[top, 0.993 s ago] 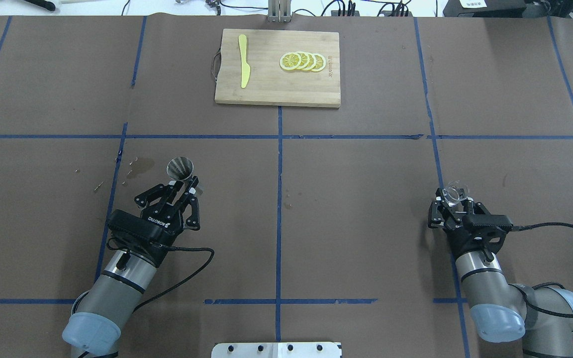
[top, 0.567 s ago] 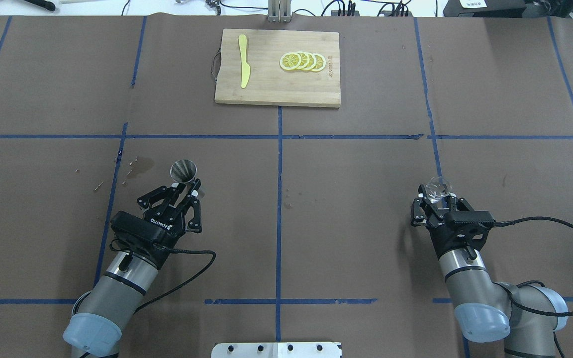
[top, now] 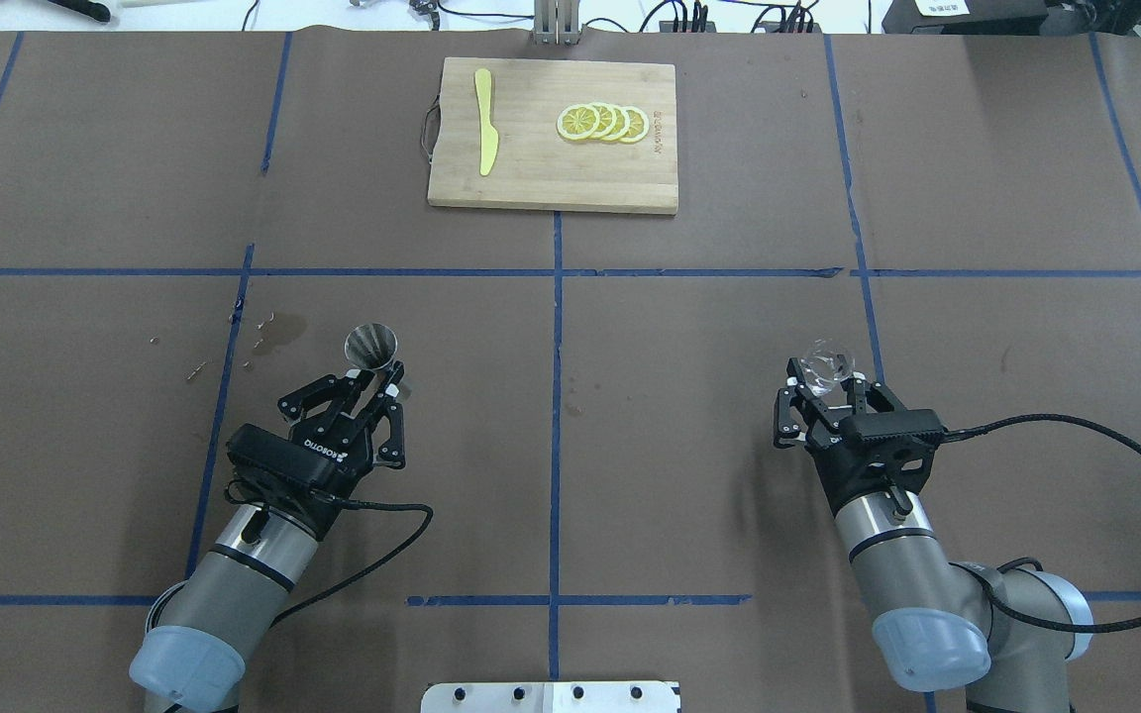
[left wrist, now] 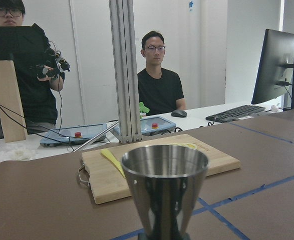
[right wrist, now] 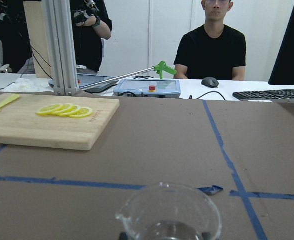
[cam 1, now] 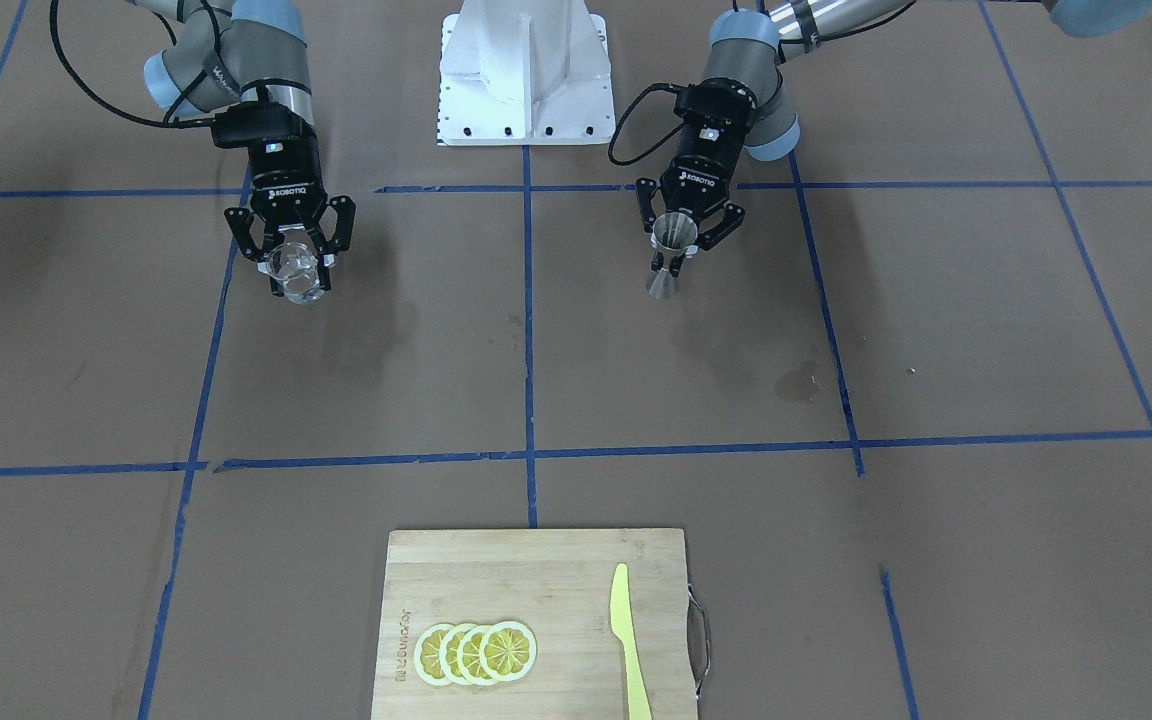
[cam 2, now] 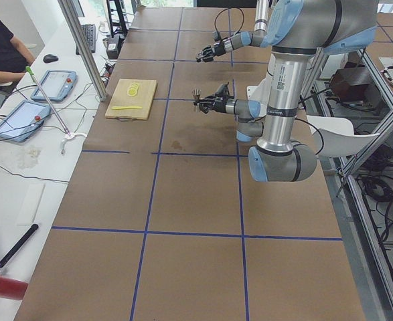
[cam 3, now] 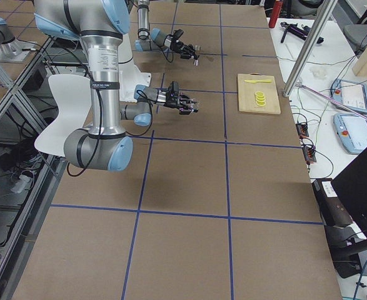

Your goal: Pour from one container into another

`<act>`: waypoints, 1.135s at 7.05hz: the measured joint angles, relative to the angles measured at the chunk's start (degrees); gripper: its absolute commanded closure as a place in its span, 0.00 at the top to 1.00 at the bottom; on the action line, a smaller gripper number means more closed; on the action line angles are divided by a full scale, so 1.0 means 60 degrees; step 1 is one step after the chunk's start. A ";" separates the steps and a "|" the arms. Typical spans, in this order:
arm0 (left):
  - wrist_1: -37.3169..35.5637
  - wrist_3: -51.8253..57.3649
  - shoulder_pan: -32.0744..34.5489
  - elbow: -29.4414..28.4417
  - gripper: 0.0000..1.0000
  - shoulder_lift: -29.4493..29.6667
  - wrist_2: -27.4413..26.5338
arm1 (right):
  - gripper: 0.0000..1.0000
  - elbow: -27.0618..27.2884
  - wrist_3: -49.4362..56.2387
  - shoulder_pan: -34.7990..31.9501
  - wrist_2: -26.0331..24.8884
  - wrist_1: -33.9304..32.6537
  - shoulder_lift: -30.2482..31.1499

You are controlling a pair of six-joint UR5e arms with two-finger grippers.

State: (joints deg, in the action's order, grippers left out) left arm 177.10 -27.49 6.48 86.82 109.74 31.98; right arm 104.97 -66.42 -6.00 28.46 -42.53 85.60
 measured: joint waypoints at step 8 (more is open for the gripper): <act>-0.0230 0.0815 -0.0114 -0.1181 0.00 0.2005 0.1020 | 0.00 0.1193 0.3084 0.1149 -0.0077 -0.0160 -0.1777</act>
State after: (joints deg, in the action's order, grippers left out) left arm 175.72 -22.60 5.80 79.73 121.77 38.10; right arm 112.13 -47.92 0.89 28.00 -43.49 74.94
